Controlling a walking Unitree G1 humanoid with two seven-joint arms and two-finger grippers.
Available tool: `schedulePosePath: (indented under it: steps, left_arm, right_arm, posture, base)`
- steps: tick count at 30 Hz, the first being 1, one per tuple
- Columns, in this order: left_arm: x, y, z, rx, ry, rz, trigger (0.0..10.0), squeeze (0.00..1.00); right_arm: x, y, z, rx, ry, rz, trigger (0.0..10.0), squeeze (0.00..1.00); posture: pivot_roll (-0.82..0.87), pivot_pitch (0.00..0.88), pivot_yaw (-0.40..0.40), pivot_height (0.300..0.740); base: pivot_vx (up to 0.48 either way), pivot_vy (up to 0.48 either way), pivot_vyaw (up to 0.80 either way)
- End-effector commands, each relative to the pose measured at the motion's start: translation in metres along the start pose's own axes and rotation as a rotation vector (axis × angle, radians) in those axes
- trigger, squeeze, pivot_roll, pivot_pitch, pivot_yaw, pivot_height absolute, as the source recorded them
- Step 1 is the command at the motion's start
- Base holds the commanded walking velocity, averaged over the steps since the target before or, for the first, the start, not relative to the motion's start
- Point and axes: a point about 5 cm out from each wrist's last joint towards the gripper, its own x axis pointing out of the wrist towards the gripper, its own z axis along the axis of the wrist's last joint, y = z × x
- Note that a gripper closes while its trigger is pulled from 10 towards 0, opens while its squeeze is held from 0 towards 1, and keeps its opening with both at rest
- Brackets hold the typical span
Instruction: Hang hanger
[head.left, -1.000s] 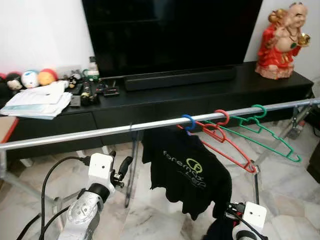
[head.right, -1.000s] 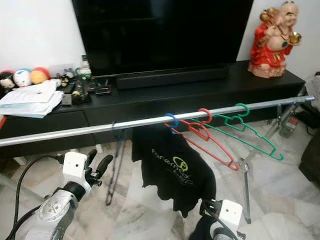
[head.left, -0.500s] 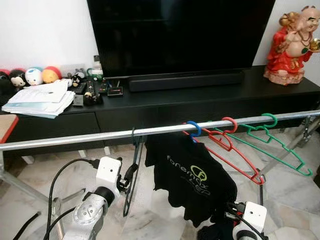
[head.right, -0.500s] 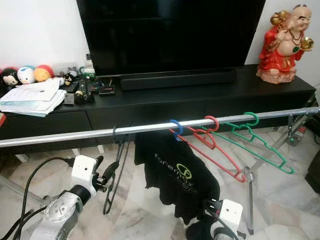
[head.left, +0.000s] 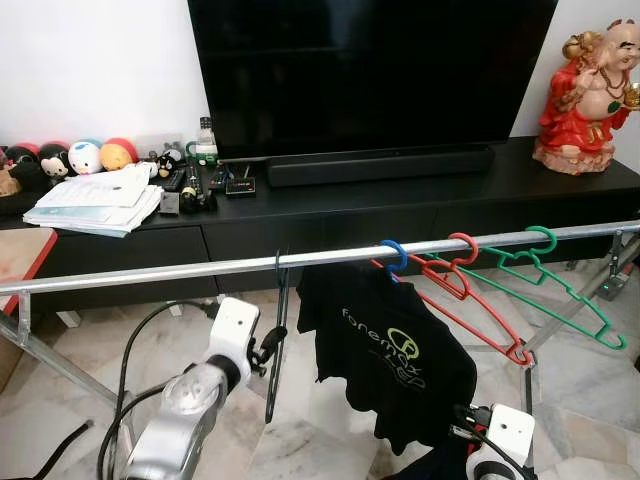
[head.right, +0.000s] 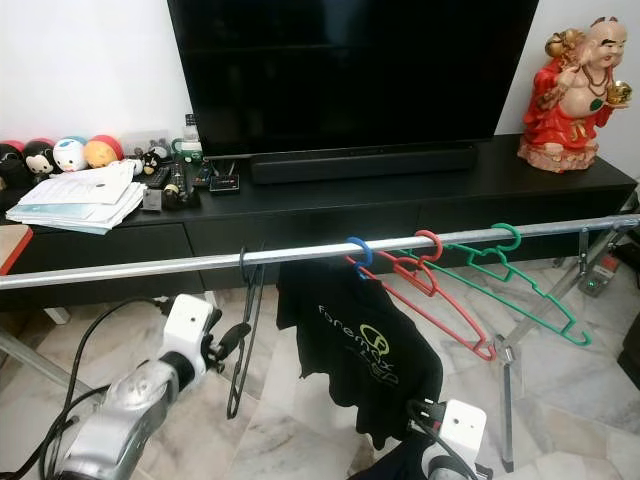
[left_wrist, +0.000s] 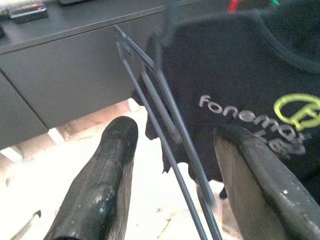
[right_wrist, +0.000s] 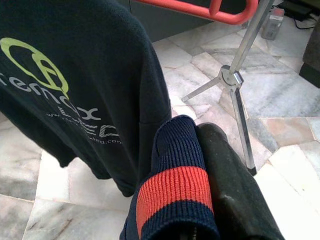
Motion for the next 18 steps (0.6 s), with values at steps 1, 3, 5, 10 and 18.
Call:
schedulePosePath:
  steps: [1,3,5,10,18]
  left_arm:
    - [0.003,0.002,-0.002,-0.060,0.032,0.017,10.0,1.00]
    - [0.008,-0.003,0.002,-0.054,0.036,-0.008,10.0,1.00]
    - [0.013,-0.008,0.006,-0.067,0.035,-0.025,10.0,1.00]
    - [0.023,-0.008,0.012,-0.064,0.083,-0.012,10.0,0.00]
    - [0.037,-0.004,0.014,-0.053,0.123,0.053,10.0,0.00]
  right_arm:
    - [0.001,0.002,0.002,-0.010,0.000,0.009,10.0,0.00]
    - [0.001,0.003,0.002,-0.010,0.001,0.011,10.0,0.00]
    - [0.002,0.004,0.002,-0.010,-0.001,0.013,10.0,0.00]
    - [0.002,0.005,0.004,-0.005,-0.004,0.015,10.0,0.00]
    - [0.003,0.008,0.005,-0.005,-0.001,0.027,10.0,0.00]
  posture:
    - [0.06,0.043,0.030,0.740]
    - [0.06,0.042,0.030,0.740]
    - [0.05,0.041,0.031,0.740]
    - [0.05,0.040,0.032,0.740]
    - [0.06,0.040,0.029,0.740]
  base:
    - [0.000,0.000,0.00]
    - [0.000,0.000,0.00]
    - [0.000,0.000,0.00]
    - [0.000,0.000,0.00]
    - [0.000,0.000,0.00]
